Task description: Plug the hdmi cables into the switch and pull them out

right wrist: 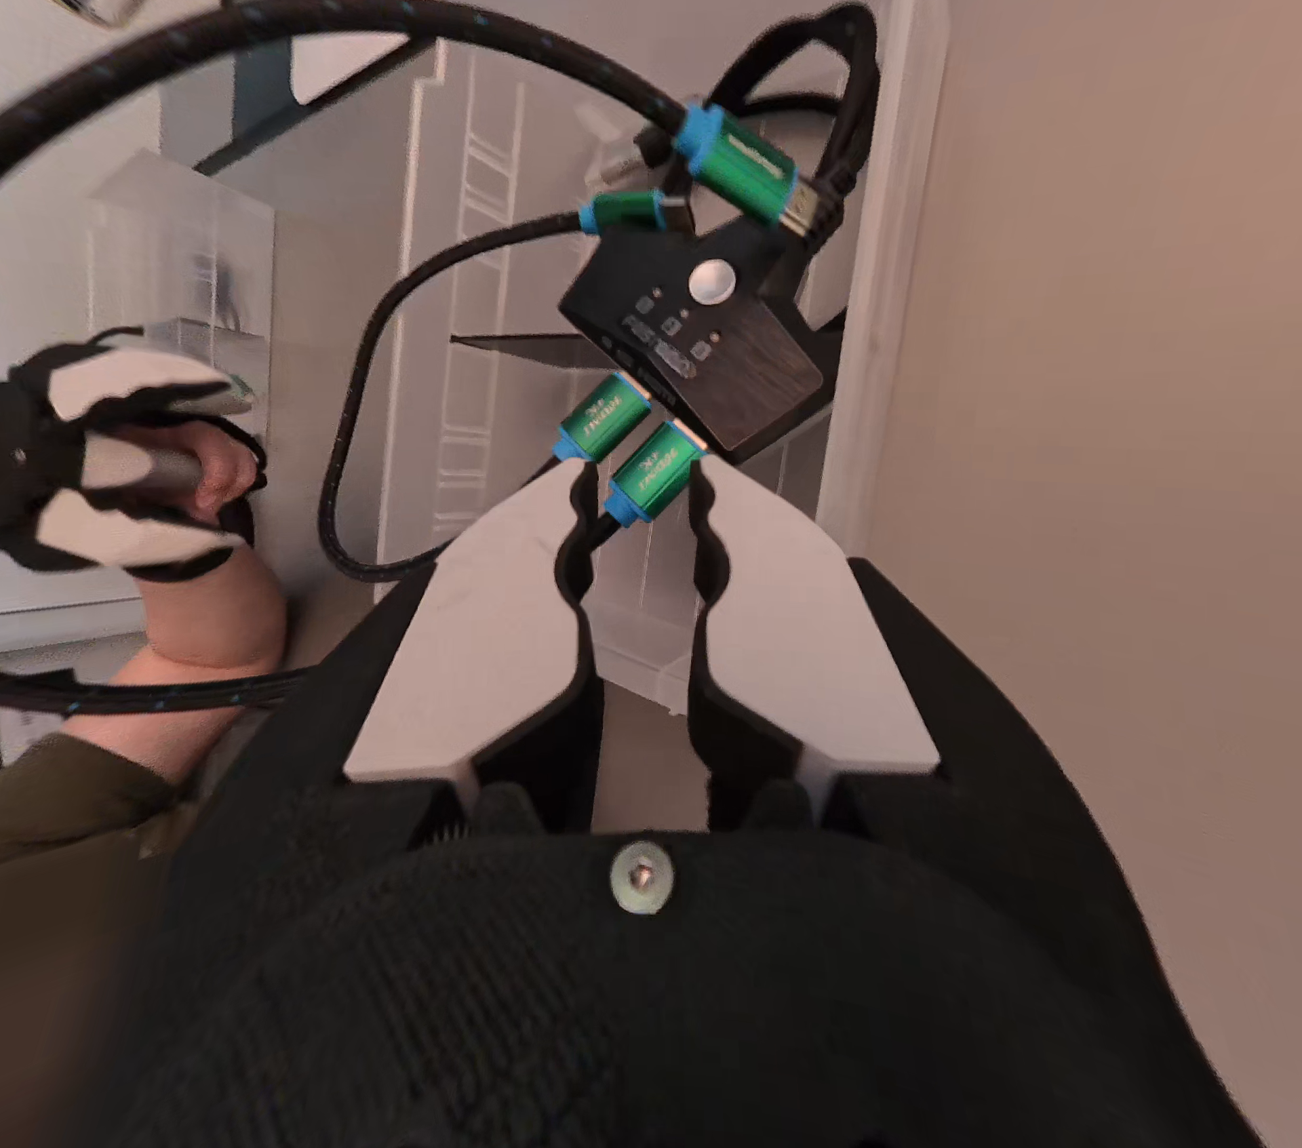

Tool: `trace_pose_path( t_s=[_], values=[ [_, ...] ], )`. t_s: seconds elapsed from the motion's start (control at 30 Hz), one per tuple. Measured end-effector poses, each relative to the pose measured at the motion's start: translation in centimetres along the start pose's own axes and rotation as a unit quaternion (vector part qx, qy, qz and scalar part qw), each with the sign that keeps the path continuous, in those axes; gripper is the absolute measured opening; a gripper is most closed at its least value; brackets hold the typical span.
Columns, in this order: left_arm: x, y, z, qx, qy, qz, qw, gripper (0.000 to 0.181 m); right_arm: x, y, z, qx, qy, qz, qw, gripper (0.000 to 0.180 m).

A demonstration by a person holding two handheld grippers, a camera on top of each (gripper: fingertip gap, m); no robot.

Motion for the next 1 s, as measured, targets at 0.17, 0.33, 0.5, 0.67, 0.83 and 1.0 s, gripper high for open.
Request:
trace_pose_path(
  t_s=[0.17, 0.33, 0.5, 0.67, 0.83, 1.0],
  values=[
    [2.5, -1.6, -3.6, -0.074, 0.09, -0.159, 0.98, 0.061, -2.7, 3.0, 4.3, 0.146, -0.022, 0.143, 0.979, 0.015],
    [2.1, -1.6, -6.1, -0.079, 0.153, -0.217, 0.961, 0.019, -2.4, 2.3, 3.7, 0.152, -0.113, 0.25, 0.949, 0.007],
    [0.3, 0.2, -4.7, -0.063, 0.188, -0.222, 0.955, 0.006, 0.3, -0.2, 0.1, 0.011, -0.16, 0.249, 0.955, 0.008],
    [-3.9, 1.6, -2.8, -0.059, 0.19, -0.156, 0.968, 0.007, -0.5, 0.2, -0.5, 0.02, -0.142, 0.273, 0.951, 0.018],
    [-6.8, 3.0, -1.8, -0.046, 0.202, -0.129, 0.97, 0.007, -0.2, 1.9, -1.5, 0.027, -0.199, 0.312, 0.929, 0.038],
    [-8.1, 3.3, -1.4, -0.038, 0.2, -0.107, 0.973, 0.008, -1.4, 3.6, -2.5, 0.053, -0.184, 0.363, 0.912, 0.027]
  ],
)
Point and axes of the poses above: each gripper's, where its closed fingertips meet, z back along the fingers, y out of its top, x = y × z across the jaws, the point moved 2 cm from there along z, back along the fingers, and after that the axes turned 9 degrees about -x, right-handed, at the moved point
